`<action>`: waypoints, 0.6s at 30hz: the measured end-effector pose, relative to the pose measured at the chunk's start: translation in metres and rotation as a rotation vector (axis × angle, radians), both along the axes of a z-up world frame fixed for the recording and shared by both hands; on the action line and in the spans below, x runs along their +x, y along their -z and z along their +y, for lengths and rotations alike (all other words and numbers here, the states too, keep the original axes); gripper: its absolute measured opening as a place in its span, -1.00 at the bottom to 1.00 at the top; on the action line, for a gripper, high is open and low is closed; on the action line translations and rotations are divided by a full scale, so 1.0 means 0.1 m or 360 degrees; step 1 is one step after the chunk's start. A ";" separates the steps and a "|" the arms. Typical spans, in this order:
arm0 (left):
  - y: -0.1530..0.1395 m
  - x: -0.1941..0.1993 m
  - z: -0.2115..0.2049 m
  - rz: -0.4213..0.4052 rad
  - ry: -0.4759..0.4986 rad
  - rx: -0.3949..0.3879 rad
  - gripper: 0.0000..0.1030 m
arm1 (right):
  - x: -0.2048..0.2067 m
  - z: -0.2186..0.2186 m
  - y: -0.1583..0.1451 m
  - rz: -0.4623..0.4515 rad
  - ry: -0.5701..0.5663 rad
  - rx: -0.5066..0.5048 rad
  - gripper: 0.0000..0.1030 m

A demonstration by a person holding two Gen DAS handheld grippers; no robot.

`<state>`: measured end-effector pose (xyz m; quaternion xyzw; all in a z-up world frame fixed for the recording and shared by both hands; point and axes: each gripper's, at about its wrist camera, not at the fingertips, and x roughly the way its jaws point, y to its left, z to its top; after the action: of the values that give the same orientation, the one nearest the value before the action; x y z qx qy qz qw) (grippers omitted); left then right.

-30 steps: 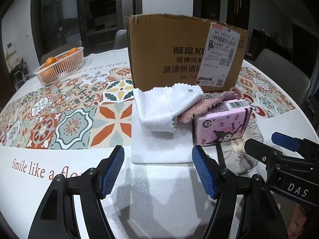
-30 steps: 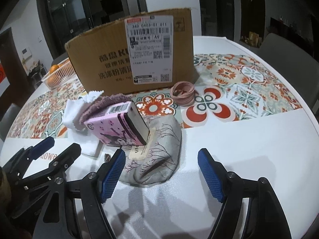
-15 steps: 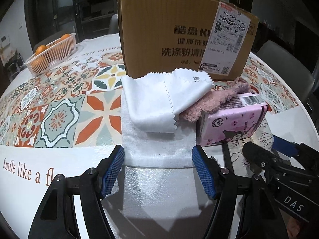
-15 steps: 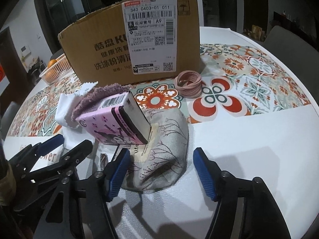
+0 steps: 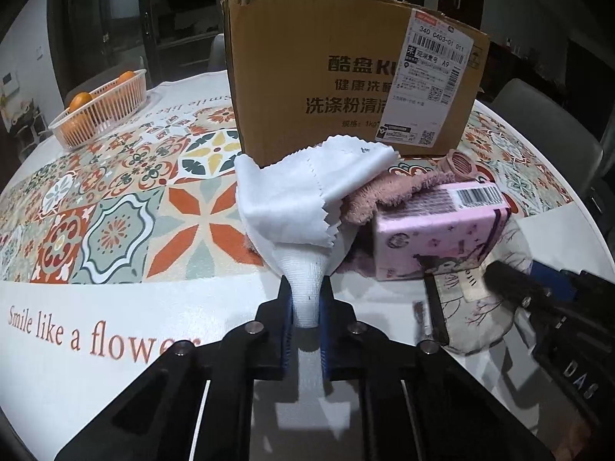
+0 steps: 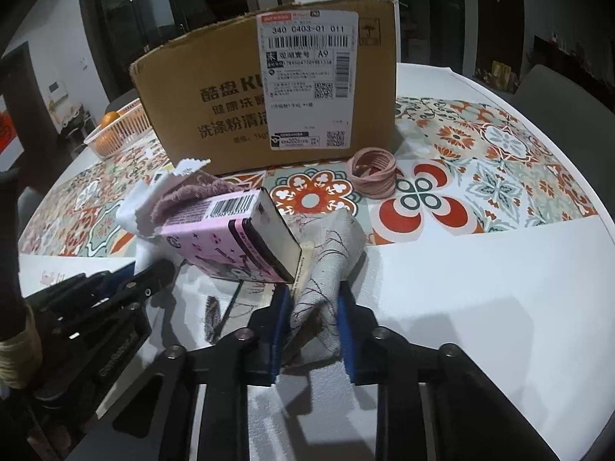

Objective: Organize soft objects
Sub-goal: 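Lift both items over the cardboard box and open both tools to drop them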

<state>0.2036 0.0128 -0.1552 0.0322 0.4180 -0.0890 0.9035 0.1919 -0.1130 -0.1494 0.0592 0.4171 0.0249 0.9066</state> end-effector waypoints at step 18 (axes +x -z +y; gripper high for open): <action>-0.55 -0.61 0.07 -0.0229 -0.0009 -0.0026 -0.80 | -0.43 -0.03 -0.52 -0.0265 0.0023 -0.0092 -0.74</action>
<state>0.1424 0.0194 -0.1006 0.0298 0.3514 -0.0873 0.9317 0.1488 -0.1156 -0.0977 0.0337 0.3402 0.0111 0.9397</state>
